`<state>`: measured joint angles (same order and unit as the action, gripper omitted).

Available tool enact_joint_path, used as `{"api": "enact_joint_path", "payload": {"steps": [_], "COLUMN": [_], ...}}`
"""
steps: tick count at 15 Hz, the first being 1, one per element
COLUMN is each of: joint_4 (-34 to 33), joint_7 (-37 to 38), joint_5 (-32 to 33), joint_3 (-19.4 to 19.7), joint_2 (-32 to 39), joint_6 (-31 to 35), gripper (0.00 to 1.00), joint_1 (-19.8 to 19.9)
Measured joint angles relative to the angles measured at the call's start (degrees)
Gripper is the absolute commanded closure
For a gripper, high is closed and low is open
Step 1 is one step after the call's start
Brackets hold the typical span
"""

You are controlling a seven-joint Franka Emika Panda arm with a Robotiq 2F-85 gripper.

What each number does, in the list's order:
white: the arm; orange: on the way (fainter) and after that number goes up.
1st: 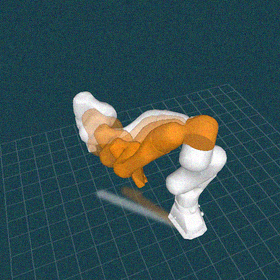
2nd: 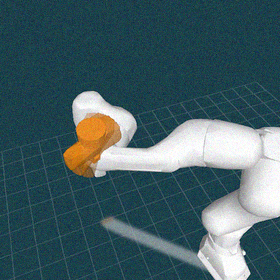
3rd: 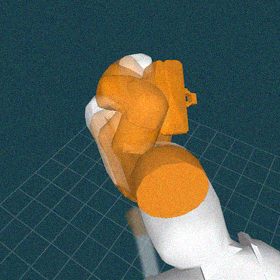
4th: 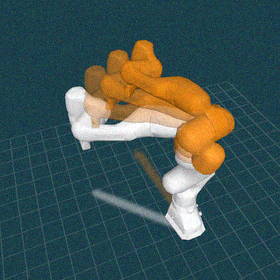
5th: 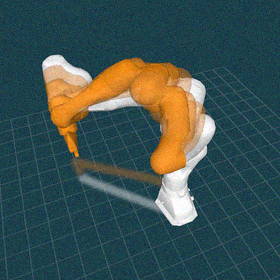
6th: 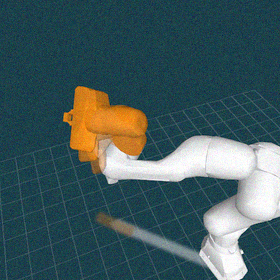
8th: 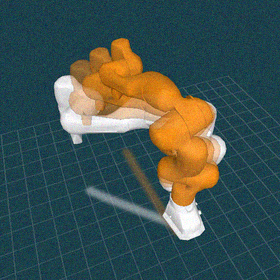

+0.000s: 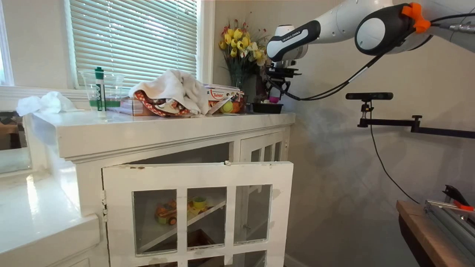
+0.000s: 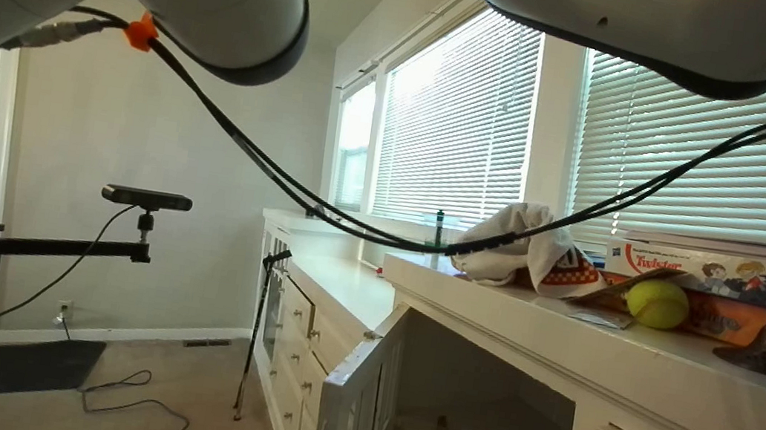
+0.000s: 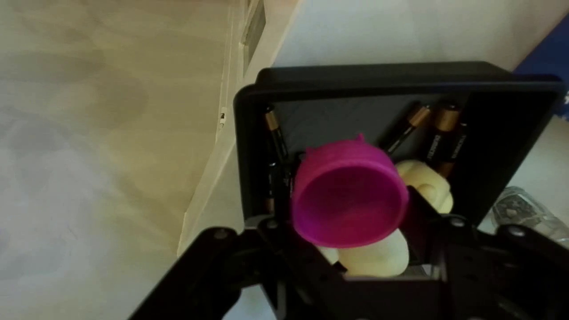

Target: Put the pink bowl in the black box on the right.

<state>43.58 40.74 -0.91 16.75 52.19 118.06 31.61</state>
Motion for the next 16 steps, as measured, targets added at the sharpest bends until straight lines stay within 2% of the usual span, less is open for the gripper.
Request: {"api": "enact_joint_path", "payload": {"steps": [6,16], "joint_4": [-4.78,-11.43], "joint_7": [-0.62,-0.62], "joint_5": [-1.17,-1.17], "joint_3": [-3.08,-3.28], "joint_2": [3.19,7.44], "joint_6": [-0.25,-4.08], "gripper": [0.64,0.64], "joint_1": [1.16,3.2]}}
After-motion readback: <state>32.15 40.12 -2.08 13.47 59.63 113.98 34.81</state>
